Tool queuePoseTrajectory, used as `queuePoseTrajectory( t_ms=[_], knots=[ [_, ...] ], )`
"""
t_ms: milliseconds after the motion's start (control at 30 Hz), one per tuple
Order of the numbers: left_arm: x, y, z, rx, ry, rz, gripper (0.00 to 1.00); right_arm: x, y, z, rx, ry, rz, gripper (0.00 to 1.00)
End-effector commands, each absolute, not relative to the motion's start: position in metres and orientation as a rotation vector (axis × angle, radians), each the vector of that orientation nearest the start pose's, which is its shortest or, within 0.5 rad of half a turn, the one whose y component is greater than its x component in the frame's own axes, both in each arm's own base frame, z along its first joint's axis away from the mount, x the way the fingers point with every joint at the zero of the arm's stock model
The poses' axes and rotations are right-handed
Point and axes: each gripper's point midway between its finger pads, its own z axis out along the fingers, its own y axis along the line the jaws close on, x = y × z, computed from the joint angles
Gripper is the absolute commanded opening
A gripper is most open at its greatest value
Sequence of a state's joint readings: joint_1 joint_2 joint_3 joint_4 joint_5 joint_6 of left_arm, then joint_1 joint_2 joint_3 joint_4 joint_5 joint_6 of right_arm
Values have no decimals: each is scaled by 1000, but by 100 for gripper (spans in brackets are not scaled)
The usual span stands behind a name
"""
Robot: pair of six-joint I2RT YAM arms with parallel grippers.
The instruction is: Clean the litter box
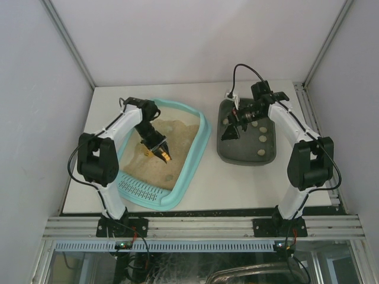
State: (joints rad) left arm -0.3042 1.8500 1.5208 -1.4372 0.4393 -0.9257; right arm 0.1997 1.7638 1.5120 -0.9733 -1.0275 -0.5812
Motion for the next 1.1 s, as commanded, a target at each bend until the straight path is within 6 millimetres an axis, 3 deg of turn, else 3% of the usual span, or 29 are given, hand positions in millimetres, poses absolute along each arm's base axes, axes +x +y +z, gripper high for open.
queuePoseTrajectory(
  t_ms=[0, 267, 367, 533, 767, 867, 1067],
  knots=[
    [253, -216, 159, -924, 3265, -915, 0, 331, 214, 211, -1131, 2014, 1165, 100],
    [297, -244, 196, -680, 3066, -1248, 0, 334, 221, 215, -1178, 2005, 1118, 100],
    [300, -247, 201, -660, 3046, -1283, 0, 335, 226, 220, -1208, 1990, 1094, 100],
    [297, -244, 195, -663, 3056, -1246, 0, 340, 231, 227, -1221, 1982, 1082, 100],
    [307, -241, 202, -586, 3012, -1243, 0, 345, 227, 230, -1246, 1991, 1044, 100],
    [314, -245, 205, -520, 2976, -1287, 0, 345, 227, 228, -1245, 2004, 1046, 100],
    [330, -241, 208, -364, 2913, -1191, 0, 354, 227, 221, -1208, 2042, 1057, 100]
  ],
)
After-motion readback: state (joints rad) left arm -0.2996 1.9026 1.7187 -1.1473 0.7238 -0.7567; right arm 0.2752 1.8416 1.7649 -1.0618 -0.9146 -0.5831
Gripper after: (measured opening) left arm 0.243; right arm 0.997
